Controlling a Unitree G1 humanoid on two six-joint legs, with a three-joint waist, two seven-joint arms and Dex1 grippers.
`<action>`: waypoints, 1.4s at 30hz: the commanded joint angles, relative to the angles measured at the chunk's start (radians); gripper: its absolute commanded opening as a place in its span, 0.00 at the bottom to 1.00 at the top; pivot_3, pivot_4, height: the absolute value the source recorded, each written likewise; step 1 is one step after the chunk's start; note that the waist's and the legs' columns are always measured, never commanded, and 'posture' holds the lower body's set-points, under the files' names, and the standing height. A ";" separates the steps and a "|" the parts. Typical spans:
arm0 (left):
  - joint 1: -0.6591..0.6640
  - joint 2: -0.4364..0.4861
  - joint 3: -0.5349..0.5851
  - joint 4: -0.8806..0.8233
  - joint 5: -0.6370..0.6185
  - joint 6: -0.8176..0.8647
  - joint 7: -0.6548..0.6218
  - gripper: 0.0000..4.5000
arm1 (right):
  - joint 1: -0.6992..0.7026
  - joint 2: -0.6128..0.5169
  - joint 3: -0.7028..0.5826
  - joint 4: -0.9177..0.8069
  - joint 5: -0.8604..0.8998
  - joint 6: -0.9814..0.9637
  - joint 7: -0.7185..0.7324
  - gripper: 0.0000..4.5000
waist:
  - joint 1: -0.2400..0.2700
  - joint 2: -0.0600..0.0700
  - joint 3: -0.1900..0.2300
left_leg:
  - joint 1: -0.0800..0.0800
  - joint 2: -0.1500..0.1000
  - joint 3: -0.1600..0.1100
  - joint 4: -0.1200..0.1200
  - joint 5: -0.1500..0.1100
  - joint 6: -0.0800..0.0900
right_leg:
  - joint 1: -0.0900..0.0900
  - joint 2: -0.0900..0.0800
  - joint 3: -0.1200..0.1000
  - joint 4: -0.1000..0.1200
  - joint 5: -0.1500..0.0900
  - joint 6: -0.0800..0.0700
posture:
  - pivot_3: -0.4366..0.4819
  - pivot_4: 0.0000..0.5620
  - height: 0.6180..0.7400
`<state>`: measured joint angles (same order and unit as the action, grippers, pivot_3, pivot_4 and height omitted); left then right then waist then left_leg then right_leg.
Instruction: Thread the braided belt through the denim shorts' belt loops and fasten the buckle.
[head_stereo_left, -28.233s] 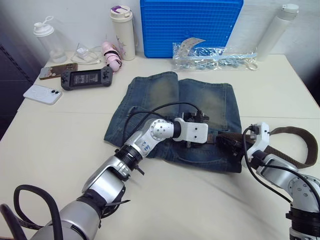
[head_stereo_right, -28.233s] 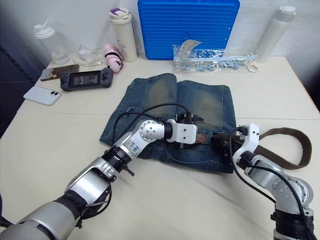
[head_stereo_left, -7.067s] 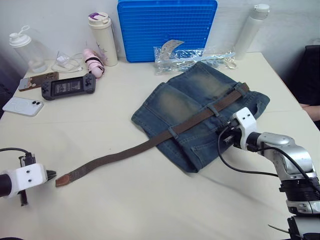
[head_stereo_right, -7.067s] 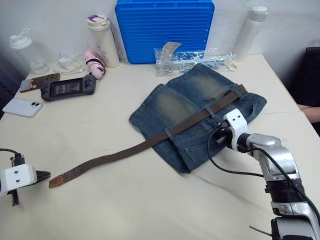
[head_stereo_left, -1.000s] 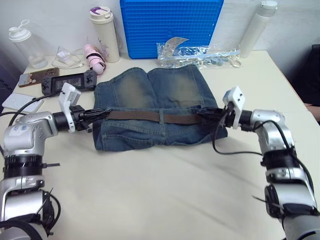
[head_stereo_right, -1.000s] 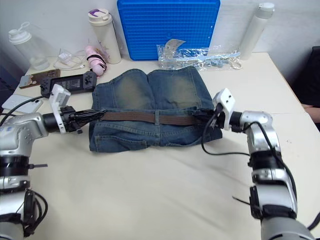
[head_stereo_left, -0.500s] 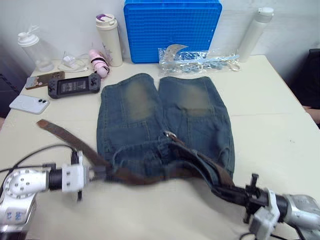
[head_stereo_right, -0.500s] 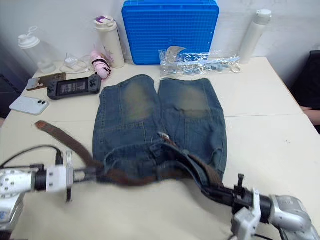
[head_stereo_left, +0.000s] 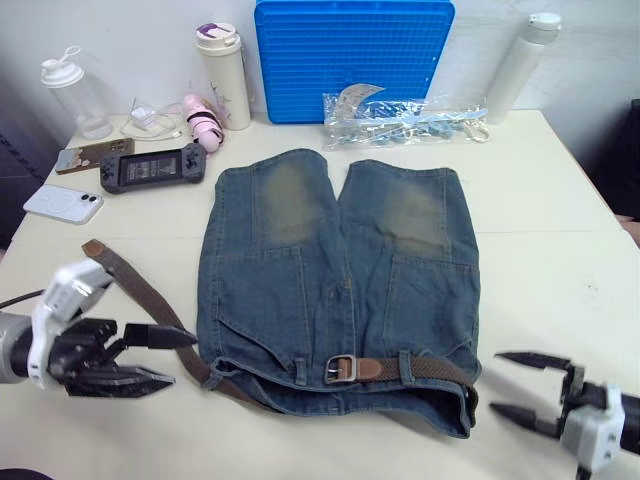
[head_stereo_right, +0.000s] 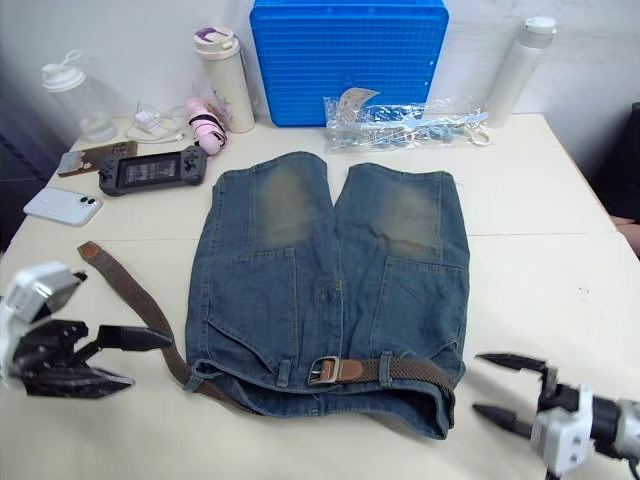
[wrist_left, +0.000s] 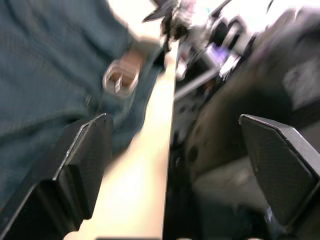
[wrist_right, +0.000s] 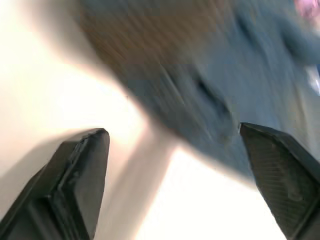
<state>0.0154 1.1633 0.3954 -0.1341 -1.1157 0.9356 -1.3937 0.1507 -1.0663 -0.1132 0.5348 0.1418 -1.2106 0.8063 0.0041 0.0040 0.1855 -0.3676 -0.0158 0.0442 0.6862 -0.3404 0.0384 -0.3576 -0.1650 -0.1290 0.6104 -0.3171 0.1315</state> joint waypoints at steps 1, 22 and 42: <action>-0.163 -0.090 -0.050 0.057 0.040 -0.006 0.158 0.99 | -0.167 -0.004 -0.008 -0.035 0.106 0.188 0.009 1.00 | -0.007 0.002 0.001 | 0.001 0.000 -0.001 0.000 0.000 -0.001 | 0.000 0.000 0.000 0.000 0.000 0.000 | 0.48 0.27 0.61; -0.634 -0.475 -0.635 0.406 0.841 -0.209 0.607 0.99 | -0.755 0.294 0.417 -0.034 -0.049 1.545 0.249 1.00 | 0.013 -0.009 -0.015 | 0.000 -0.001 -0.005 0.005 0.001 -0.001 | 0.000 0.001 -0.007 0.010 0.000 0.000 | 0.48 0.27 0.61; -0.728 -0.513 -0.460 0.566 0.892 -0.333 0.627 0.00 | -0.994 0.239 0.345 0.041 -0.188 1.320 0.223 0.00 | -0.002 0.004 -0.017 | -0.005 -0.003 -0.006 0.006 0.002 -0.001 | -0.001 -0.001 -0.007 0.005 0.001 0.003 | 0.48 0.27 0.61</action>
<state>-0.6671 0.6369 -0.0945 0.3588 -0.2778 0.6577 -0.8171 -0.7807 -0.8106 0.2536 0.4758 0.0259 0.1708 1.1016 0.0020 0.0082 0.1689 -0.3732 -0.0195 0.0386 0.6920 -0.3378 0.0372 -0.3601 -0.1661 -0.1350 0.6167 -0.3158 0.1350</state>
